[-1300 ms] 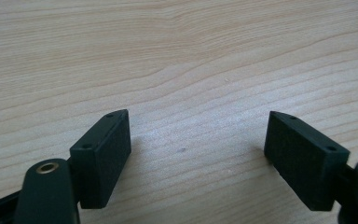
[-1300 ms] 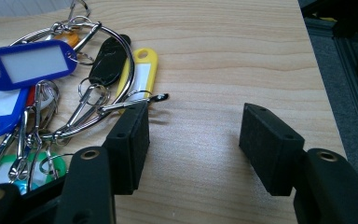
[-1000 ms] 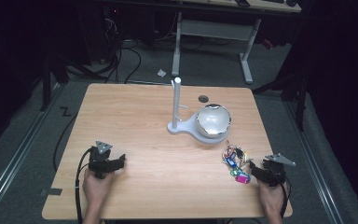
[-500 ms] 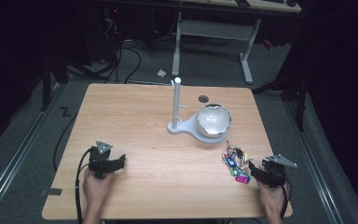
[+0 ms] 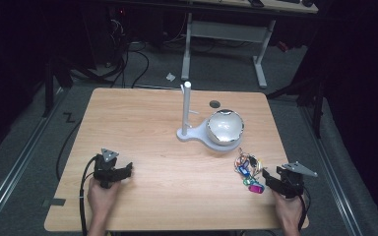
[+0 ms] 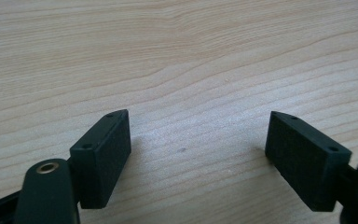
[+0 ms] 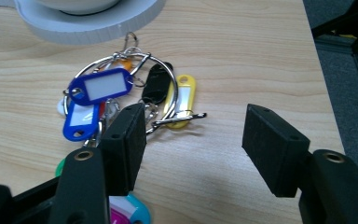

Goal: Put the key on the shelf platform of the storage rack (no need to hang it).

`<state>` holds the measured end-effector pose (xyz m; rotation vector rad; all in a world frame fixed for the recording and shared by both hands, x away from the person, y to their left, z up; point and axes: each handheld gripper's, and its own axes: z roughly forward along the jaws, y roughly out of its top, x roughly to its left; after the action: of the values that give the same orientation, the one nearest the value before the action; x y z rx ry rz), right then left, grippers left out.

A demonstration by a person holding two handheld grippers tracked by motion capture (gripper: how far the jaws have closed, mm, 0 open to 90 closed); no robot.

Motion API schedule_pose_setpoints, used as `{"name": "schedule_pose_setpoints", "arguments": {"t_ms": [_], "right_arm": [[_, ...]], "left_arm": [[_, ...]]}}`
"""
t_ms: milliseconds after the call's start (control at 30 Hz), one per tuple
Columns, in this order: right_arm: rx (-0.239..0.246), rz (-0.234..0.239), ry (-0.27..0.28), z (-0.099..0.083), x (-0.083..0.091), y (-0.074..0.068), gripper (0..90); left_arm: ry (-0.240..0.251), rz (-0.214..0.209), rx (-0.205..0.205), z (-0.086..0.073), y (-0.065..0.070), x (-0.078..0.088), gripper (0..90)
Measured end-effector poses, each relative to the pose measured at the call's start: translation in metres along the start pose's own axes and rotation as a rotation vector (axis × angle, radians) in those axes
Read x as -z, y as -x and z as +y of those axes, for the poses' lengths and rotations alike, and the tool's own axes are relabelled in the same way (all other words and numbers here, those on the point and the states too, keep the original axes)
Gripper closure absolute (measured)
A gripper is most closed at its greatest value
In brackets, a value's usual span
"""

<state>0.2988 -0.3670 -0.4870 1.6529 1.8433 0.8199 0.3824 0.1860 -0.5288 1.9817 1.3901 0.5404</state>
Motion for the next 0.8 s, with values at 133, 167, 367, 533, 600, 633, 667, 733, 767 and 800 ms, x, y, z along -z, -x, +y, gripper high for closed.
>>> {"name": "schedule_pose_setpoints", "arguments": {"t_ms": [133,167,367,533,600,633,667,733,767,800], "right_arm": [[0.016,0.017,0.003,0.004,0.001,-0.005,40.4],[0.019,0.017,0.0,0.004,0.001,-0.006,40.3],[0.039,0.047,0.0,0.009,-0.002,-0.016,40.2],[0.06,0.068,-0.01,0.012,-0.008,-0.024,39.6],[0.067,0.079,-0.017,0.013,-0.01,-0.028,39.1],[0.074,0.082,-0.021,0.014,-0.012,-0.03,38.8],[0.074,0.082,-0.021,0.014,-0.012,-0.03,38.8],[0.082,0.085,-0.026,0.015,-0.014,-0.033,38.2],[0.084,0.086,-0.029,0.015,-0.015,-0.033,38.1],[0.083,0.091,-0.033,0.016,-0.016,-0.034,37.8]], "left_arm": [[0.0,0.0,0.0,0.0,0.0,0.0,22.7],[0.0,0.0,0.0,0.0,0.0,0.0,22.7],[0.0,0.0,0.0,0.0,0.0,0.0,22.7],[0.0,0.0,0.0,0.0,0.0,0.0,22.7],[0.0,0.0,0.0,0.0,0.0,0.0,22.7],[0.0,0.0,0.0,0.0,0.0,0.0,22.7],[0.0,0.0,0.0,0.0,0.0,0.0,22.7],[0.0,0.0,0.0,0.0,0.0,0.0,22.7],[0.0,0.0,0.0,0.0,0.0,0.0,22.7],[0.0,0.0,0.0,0.0,0.0,0.0,22.7]]}}
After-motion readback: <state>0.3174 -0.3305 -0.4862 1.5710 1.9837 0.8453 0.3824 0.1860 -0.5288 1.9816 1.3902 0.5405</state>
